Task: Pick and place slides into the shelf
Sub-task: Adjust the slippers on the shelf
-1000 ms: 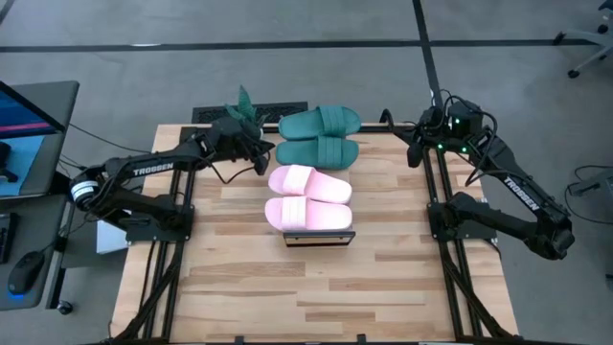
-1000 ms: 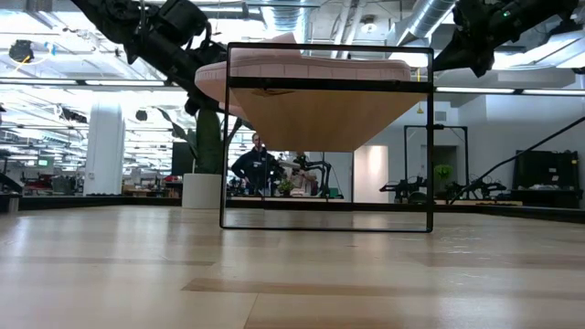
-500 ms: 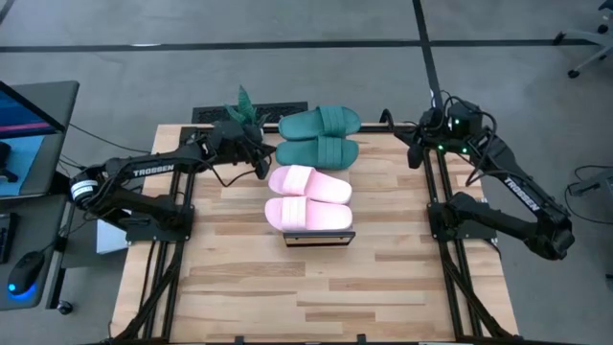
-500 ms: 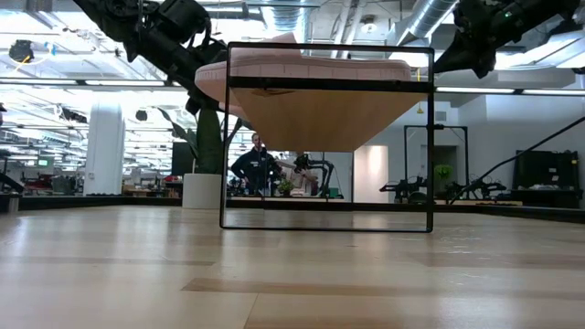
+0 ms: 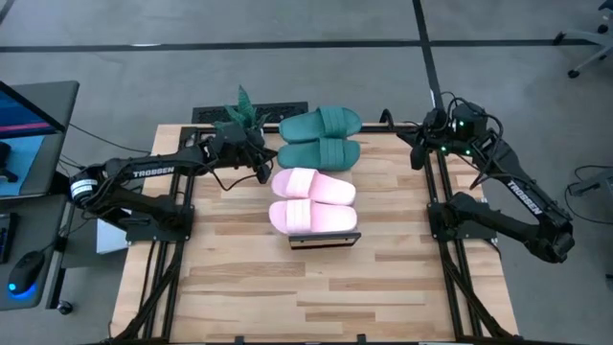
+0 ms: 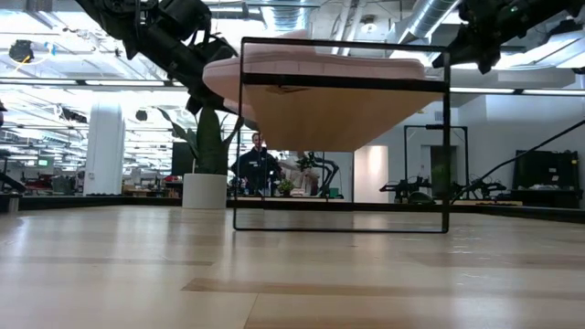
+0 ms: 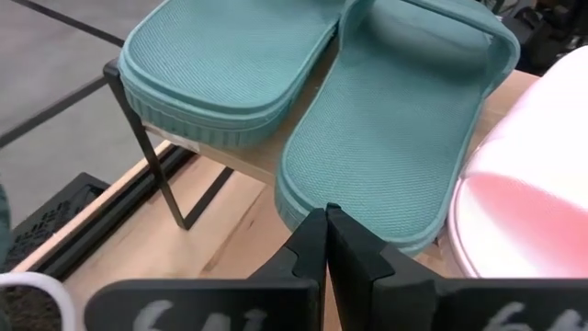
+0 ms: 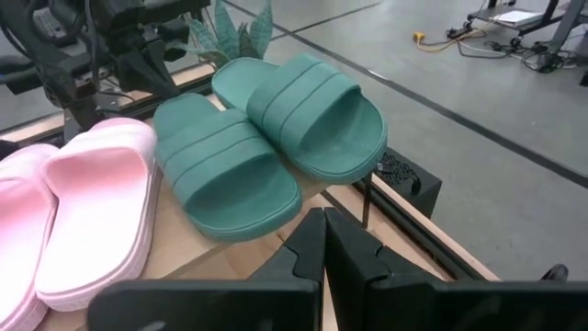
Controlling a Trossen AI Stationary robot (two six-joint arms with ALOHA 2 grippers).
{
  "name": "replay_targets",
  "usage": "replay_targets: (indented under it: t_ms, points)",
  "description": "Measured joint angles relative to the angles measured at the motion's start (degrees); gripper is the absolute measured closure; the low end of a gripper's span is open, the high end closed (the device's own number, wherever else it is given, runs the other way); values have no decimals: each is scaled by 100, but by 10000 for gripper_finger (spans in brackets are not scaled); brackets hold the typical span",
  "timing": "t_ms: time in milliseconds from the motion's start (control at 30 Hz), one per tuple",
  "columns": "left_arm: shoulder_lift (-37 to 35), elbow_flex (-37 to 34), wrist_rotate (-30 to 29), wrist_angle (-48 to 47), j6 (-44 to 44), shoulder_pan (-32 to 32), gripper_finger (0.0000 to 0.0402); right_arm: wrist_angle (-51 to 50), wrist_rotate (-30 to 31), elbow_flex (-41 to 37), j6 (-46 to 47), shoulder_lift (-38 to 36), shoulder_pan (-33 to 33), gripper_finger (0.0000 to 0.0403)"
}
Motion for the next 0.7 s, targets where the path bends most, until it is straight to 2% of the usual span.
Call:
replay_targets:
  t_ms: [467, 700]
  points:
    - [-17, 0, -287, -41, -97, -226, 401, -168, 33, 0, -42, -33, 0, 403]
    - [-437, 0, -596, -343, -52, -228, 401, -313, 650, 0, -2, 81, -2, 403]
